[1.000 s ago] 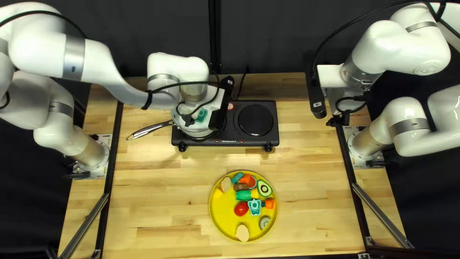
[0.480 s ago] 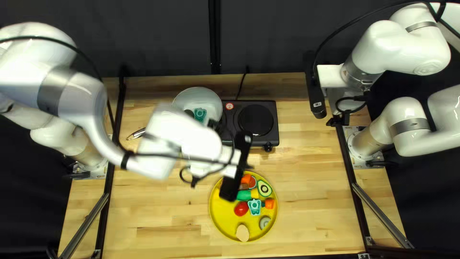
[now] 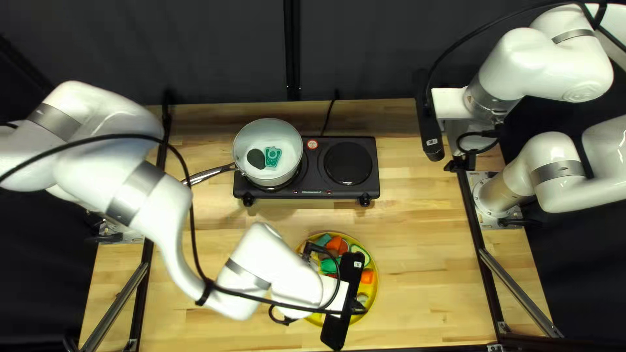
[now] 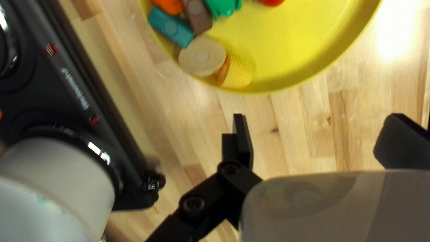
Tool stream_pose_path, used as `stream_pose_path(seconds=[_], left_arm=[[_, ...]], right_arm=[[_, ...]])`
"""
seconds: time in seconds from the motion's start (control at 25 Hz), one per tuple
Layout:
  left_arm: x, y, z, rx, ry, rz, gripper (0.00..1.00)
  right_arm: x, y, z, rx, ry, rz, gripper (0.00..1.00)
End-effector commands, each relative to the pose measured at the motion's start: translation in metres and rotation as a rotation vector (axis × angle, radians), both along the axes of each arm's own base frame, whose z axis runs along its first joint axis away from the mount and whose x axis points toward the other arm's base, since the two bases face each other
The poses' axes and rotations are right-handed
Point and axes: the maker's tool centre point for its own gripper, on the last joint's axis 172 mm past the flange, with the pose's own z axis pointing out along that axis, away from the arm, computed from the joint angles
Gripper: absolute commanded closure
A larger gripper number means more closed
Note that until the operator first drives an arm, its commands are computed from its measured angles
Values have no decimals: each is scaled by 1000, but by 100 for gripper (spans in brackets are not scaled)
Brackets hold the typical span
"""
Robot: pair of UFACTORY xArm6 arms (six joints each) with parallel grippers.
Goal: Pick up a pot and place it onto the stove surface, add food to pot
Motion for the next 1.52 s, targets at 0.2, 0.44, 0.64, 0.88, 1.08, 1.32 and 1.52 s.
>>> stream_pose_path(seconds=[0.2,0.44,0.64,0.88,1.08,1.32,1.52], left_arm=[[-11,20,-62,-51,-2,-20,0],[-8,20,-61,-50,-1,-36,0],[-6,24,-66,-51,5,-37,0],[-5,25,-75,-58,2,-37,0],[-8,28,-83,-61,-4,-31,19],[-8,28,-83,-61,-5,-31,100],[-8,28,-83,-61,-5,-31,100]], right_arm=[[0,0,0,0,0,0,0],[0,0,0,0,0,0,0],[0,0,0,0,0,0,0],[0,0,0,0,0,0,0],[0,0,0,0,0,0,0],[0,0,0,0,0,0,0],[0,0,0,0,0,0,0]])
